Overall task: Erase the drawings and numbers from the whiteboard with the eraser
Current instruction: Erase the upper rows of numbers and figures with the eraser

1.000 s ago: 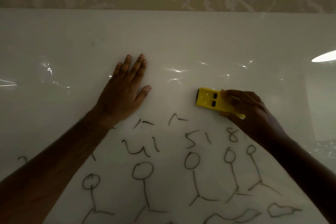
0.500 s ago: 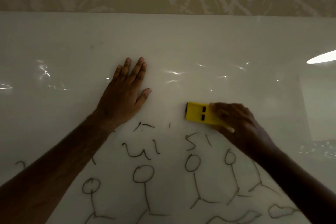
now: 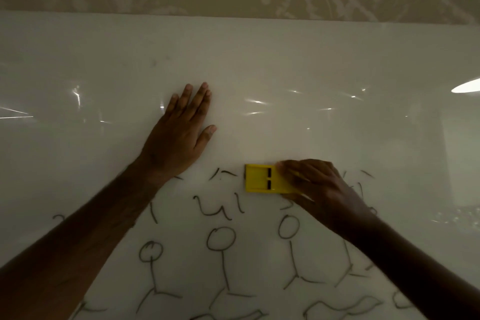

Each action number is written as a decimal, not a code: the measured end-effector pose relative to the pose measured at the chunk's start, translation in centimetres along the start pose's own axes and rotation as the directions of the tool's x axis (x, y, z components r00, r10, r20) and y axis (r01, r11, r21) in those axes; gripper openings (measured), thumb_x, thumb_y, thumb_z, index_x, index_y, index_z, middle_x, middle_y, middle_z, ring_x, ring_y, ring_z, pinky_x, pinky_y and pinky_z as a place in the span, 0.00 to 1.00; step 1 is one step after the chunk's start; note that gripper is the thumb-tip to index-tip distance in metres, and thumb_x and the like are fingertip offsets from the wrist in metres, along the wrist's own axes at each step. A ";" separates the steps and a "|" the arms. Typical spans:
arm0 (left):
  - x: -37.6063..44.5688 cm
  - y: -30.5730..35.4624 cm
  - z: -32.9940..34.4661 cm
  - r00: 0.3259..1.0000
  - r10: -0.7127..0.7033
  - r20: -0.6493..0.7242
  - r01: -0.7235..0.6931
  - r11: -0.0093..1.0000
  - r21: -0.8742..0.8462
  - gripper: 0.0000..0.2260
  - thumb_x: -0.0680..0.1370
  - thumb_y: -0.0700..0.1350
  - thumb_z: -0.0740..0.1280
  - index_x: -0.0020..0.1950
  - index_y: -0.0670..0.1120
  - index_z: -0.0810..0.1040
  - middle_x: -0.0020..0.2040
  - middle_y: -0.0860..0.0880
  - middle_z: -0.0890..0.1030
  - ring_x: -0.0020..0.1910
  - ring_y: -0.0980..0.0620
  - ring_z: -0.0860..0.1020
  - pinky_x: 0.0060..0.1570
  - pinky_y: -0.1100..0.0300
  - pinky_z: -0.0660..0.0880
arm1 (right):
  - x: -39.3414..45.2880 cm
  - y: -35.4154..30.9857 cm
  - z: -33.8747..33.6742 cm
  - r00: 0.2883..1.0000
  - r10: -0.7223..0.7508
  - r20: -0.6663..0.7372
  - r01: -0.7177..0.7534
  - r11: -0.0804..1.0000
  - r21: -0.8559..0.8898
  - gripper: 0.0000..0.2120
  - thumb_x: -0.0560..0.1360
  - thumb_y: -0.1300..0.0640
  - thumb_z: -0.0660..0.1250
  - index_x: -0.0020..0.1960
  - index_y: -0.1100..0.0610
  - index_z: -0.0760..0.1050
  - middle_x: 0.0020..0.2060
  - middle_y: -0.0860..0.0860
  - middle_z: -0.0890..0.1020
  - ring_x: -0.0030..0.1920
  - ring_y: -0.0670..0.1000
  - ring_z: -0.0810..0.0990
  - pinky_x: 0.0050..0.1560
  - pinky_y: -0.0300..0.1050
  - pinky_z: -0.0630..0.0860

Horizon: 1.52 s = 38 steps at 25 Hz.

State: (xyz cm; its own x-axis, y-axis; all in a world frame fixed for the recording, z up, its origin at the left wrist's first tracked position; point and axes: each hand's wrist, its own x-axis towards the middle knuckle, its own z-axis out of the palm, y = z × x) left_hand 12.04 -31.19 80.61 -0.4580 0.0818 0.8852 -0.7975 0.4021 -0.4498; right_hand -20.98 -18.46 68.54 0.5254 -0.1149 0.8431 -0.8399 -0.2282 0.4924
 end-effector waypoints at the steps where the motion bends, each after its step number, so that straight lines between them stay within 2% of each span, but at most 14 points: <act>1: -0.7 -0.8 -0.3 1.000 -0.023 -0.006 0.023 1.000 0.000 0.32 0.88 0.58 0.51 0.88 0.40 0.56 0.89 0.42 0.55 0.87 0.36 0.55 0.85 0.37 0.55 | -0.5 0.7 -0.6 1.000 -0.002 -0.002 0.002 1.000 -0.021 0.24 0.83 0.45 0.65 0.77 0.52 0.72 0.71 0.50 0.78 0.65 0.57 0.79 0.65 0.53 0.75; 5: -2.1 -2.9 -1.1 0.997 -0.073 -0.009 0.073 0.997 0.005 0.32 0.89 0.57 0.49 0.88 0.40 0.55 0.89 0.40 0.55 0.87 0.34 0.53 0.85 0.36 0.52 | 3.4 2.8 -1.2 0.976 0.187 -0.110 -0.188 0.982 0.001 0.26 0.80 0.44 0.67 0.75 0.54 0.73 0.69 0.51 0.79 0.63 0.59 0.78 0.61 0.60 0.78; 7: -2.2 -2.8 -1.1 0.997 -0.071 -0.015 0.071 0.997 0.011 0.32 0.89 0.56 0.49 0.88 0.39 0.55 0.88 0.40 0.55 0.87 0.33 0.53 0.85 0.36 0.52 | 7.0 1.4 0.0 0.965 0.223 -0.140 -0.218 0.975 0.052 0.27 0.79 0.44 0.69 0.74 0.54 0.75 0.68 0.52 0.80 0.63 0.60 0.78 0.62 0.61 0.77; 11: -2.4 -3.4 -0.9 0.997 -0.077 -0.023 0.077 0.997 -0.002 0.32 0.89 0.56 0.49 0.88 0.38 0.55 0.88 0.39 0.55 0.87 0.35 0.54 0.86 0.38 0.52 | 9.2 -3.3 2.7 0.983 0.148 -0.111 -0.141 0.988 0.066 0.29 0.77 0.48 0.74 0.75 0.55 0.74 0.68 0.51 0.79 0.63 0.58 0.78 0.61 0.58 0.77; 16: -4.5 -6.1 -2.0 0.991 -0.131 -0.018 0.130 0.991 -0.031 0.33 0.88 0.56 0.49 0.88 0.37 0.54 0.88 0.39 0.54 0.87 0.35 0.52 0.86 0.38 0.51 | 3.9 -3.5 1.9 0.998 0.025 -0.060 -0.026 1.000 -0.014 0.27 0.80 0.47 0.71 0.77 0.54 0.73 0.69 0.51 0.79 0.62 0.57 0.79 0.61 0.54 0.76; 18: -5.5 -7.2 -2.5 0.991 -0.131 -0.014 0.131 0.991 -0.020 0.33 0.88 0.56 0.49 0.88 0.37 0.54 0.88 0.39 0.54 0.87 0.35 0.52 0.86 0.38 0.51 | 3.8 -2.2 1.1 0.997 0.047 -0.060 -0.049 0.998 -0.037 0.26 0.80 0.46 0.69 0.76 0.54 0.73 0.69 0.52 0.79 0.61 0.59 0.79 0.59 0.57 0.76; 20: -5.8 -7.2 -2.4 0.990 -0.137 -0.018 0.136 0.991 -0.014 0.33 0.88 0.56 0.49 0.88 0.37 0.54 0.88 0.38 0.54 0.87 0.34 0.53 0.85 0.38 0.50 | 5.8 -1.5 0.7 0.986 0.135 -0.096 -0.137 0.990 -0.016 0.26 0.80 0.44 0.67 0.74 0.54 0.75 0.69 0.52 0.79 0.61 0.60 0.78 0.59 0.61 0.77; 23: -5.6 -6.7 -1.9 0.984 -0.177 -0.031 0.177 0.984 0.015 0.33 0.88 0.56 0.49 0.88 0.38 0.54 0.88 0.38 0.55 0.87 0.34 0.53 0.85 0.39 0.49 | 10.2 -2.5 1.7 0.973 0.189 -0.132 -0.184 0.982 0.045 0.24 0.78 0.44 0.70 0.70 0.55 0.78 0.69 0.51 0.79 0.62 0.59 0.78 0.60 0.61 0.77; 27: -6.1 -7.3 -1.8 0.989 -0.142 -0.051 0.143 0.990 0.021 0.32 0.89 0.55 0.50 0.88 0.37 0.54 0.88 0.38 0.55 0.87 0.35 0.54 0.86 0.39 0.49 | 10.2 -7.1 4.3 0.994 0.070 -0.085 -0.066 0.997 0.047 0.26 0.78 0.48 0.75 0.73 0.54 0.76 0.70 0.50 0.79 0.61 0.57 0.79 0.60 0.58 0.76; 31: -7.2 -8.4 -2.3 0.991 -0.120 -0.051 0.120 0.993 0.014 0.32 0.89 0.55 0.50 0.88 0.37 0.54 0.89 0.39 0.55 0.88 0.36 0.53 0.86 0.40 0.50 | 5.9 -7.5 3.5 1.000 -0.017 -0.012 0.017 0.999 0.031 0.26 0.80 0.45 0.68 0.76 0.52 0.73 0.72 0.48 0.77 0.63 0.54 0.79 0.63 0.53 0.75; 34: -7.8 -8.9 -2.3 0.993 -0.110 -0.041 0.110 0.994 0.003 0.32 0.89 0.55 0.50 0.88 0.38 0.54 0.89 0.40 0.54 0.88 0.37 0.52 0.86 0.41 0.49 | 6.0 -5.8 2.3 0.998 0.054 -0.031 -0.054 0.998 -0.017 0.26 0.80 0.44 0.68 0.76 0.53 0.73 0.70 0.50 0.79 0.60 0.58 0.80 0.60 0.57 0.77; 38: -7.8 -9.0 -2.3 0.993 -0.107 -0.042 0.107 0.994 -0.002 0.32 0.89 0.55 0.50 0.88 0.37 0.54 0.89 0.39 0.54 0.88 0.36 0.52 0.86 0.40 0.49 | 11.4 -6.8 3.3 0.974 0.193 -0.119 -0.192 0.981 0.019 0.26 0.78 0.46 0.73 0.73 0.54 0.76 0.68 0.51 0.80 0.60 0.59 0.79 0.61 0.60 0.77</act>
State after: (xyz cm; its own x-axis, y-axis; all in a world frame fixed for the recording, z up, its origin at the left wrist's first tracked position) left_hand 23.70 -33.39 78.03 -0.3532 0.0761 0.9324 -0.8410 0.4107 -0.3521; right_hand -8.84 -21.45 74.09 0.3335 -0.0404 0.9419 -0.9225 -0.2200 0.3172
